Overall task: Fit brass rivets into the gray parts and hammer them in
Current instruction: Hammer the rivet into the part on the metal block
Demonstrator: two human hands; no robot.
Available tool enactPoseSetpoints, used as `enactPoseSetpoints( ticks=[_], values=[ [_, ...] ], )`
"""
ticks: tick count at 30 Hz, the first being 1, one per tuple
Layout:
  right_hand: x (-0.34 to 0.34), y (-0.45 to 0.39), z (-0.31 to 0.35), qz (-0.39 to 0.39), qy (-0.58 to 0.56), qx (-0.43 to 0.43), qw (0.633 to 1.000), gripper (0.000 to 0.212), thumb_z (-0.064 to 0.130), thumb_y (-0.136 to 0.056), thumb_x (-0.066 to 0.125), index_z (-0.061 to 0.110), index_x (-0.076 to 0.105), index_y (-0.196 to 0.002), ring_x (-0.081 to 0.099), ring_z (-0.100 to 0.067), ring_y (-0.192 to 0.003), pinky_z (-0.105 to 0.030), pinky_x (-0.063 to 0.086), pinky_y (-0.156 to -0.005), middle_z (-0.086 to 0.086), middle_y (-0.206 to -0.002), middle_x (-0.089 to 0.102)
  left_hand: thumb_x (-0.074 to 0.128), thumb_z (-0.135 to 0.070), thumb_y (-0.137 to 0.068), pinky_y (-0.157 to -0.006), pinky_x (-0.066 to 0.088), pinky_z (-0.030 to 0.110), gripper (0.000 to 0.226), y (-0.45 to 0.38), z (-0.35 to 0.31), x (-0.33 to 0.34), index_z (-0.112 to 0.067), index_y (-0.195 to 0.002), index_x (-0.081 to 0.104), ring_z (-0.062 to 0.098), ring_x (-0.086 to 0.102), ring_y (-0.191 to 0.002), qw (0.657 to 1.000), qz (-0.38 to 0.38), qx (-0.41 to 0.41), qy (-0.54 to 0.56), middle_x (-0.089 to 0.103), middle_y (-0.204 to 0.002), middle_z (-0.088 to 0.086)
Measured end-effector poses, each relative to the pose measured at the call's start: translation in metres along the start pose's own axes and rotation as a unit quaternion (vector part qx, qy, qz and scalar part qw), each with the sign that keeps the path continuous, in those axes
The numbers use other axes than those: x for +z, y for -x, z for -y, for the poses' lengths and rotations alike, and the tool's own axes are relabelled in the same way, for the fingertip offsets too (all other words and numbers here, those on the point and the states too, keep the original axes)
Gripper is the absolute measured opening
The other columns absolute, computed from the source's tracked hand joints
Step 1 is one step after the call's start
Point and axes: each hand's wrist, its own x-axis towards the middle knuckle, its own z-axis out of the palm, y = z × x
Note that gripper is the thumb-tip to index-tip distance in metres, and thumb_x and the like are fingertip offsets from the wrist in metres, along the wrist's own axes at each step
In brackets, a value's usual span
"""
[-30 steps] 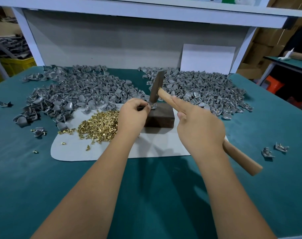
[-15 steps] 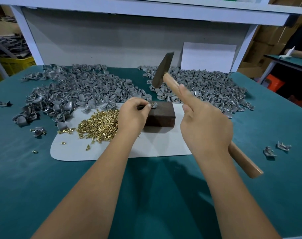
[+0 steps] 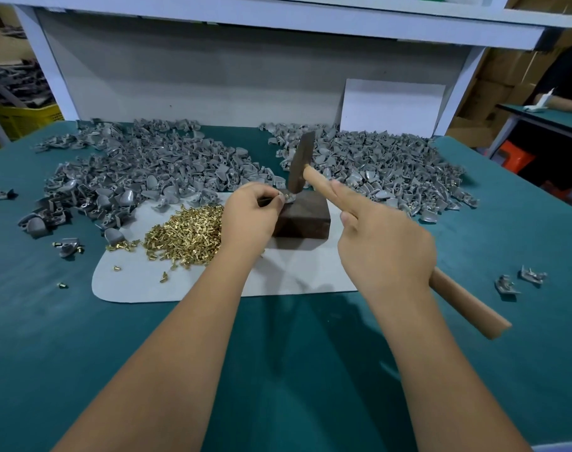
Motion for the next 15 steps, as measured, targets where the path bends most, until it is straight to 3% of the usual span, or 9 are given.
enactPoseSetpoints(
  ticks=[2,4,9,11,15],
  values=[
    [-0.0005,0.0007,0.0015,-0.047,-0.011,0.001,0.999,0.049,0.030,-0.097,0.043,0.058,0.032,-0.136,0.031,-0.016,-0.052,-0.026,0.017,-0.045,0.005,-0.069,0.039,0.068,-0.018,-0.091,-0.090,0.046,0.027,0.009,-0.0010,0.0010,0.0011,-0.016,-0.088,0.076,0.016,0.061,-0.095,1.000,-0.007,0.001,-0.015,0.065,-0.091,-0.007],
    [-0.0012,0.0016,0.0024,-0.087,-0.015,-0.007,0.996,0.050,0.027,-0.096,0.046,0.054,0.035,-0.137,0.032,-0.016,-0.049,-0.023,0.018,-0.043,0.002,-0.071,0.046,0.069,-0.017,-0.091,-0.093,0.047,0.027,0.008,-0.0015,0.0030,0.0021,-0.013,-0.091,0.076,0.017,0.062,-0.097,1.000,-0.014,0.010,-0.026,0.066,-0.094,-0.005],
    [0.0014,0.0004,0.0010,-0.003,0.033,-0.027,0.999,0.053,0.029,-0.097,0.044,0.062,0.027,-0.136,0.029,-0.015,-0.050,-0.026,0.019,-0.044,0.005,-0.068,0.041,0.068,-0.015,-0.091,-0.089,0.050,0.033,0.009,-0.0010,0.0025,0.0013,-0.018,-0.084,0.074,0.019,0.063,-0.092,1.000,0.000,-0.001,0.019,0.065,-0.087,-0.006],
    [0.0003,0.0001,0.0021,-0.029,0.023,-0.020,0.999,0.052,0.028,-0.098,0.043,0.060,0.029,-0.136,0.027,-0.013,-0.048,-0.025,0.017,-0.043,0.006,-0.066,0.035,0.068,-0.016,-0.091,-0.091,0.049,0.032,0.008,-0.0014,0.0027,0.0018,-0.016,-0.086,0.075,0.019,0.063,-0.094,1.000,-0.004,-0.002,0.008,0.067,-0.091,-0.004],
    [-0.0007,0.0015,0.0032,-0.098,-0.001,-0.020,0.995,0.054,0.022,-0.096,0.049,0.053,0.037,-0.137,0.033,-0.018,-0.047,-0.023,0.018,-0.044,0.000,-0.068,0.045,0.069,-0.018,-0.091,-0.092,0.049,0.031,0.009,-0.0017,0.0043,0.0034,-0.013,-0.092,0.077,0.019,0.063,-0.097,1.000,-0.016,0.008,-0.022,0.070,-0.097,0.000]
  ],
)
